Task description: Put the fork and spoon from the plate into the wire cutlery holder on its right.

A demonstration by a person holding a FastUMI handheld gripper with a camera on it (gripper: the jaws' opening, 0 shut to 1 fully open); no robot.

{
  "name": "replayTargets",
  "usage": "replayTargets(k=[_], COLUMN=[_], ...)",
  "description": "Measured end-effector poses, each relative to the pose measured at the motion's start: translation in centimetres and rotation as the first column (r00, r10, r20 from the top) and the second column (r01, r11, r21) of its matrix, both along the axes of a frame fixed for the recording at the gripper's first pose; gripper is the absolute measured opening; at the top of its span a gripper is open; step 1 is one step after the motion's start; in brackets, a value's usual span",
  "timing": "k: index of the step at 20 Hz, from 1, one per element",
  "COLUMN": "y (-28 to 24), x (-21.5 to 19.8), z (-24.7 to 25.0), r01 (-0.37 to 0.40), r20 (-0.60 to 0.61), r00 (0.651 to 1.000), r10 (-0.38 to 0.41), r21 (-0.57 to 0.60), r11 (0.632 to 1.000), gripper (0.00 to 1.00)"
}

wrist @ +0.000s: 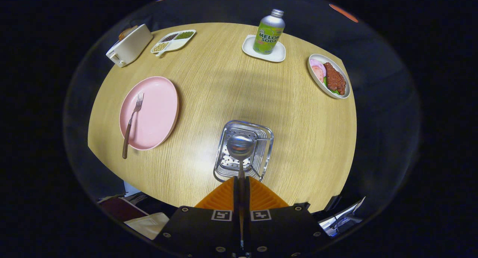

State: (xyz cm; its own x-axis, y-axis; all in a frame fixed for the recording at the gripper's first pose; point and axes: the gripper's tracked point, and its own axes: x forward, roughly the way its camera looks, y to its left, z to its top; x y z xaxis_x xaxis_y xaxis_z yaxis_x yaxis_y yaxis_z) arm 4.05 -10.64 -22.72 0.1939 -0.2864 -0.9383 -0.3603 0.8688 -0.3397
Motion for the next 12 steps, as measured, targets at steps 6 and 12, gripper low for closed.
replayTargets(k=[6, 12], y=[0.6, 1.6], x=[0.5, 2.3], z=[-0.8, 0.8], r01=[-0.002, -0.034], r20=[-0.037, 0.064], r00=[0.999, 0.997], r10=[0.003, 0.032], r21=[0.02, 0.033], r11=[1.0, 0.999], gripper=[0.07, 0.22])
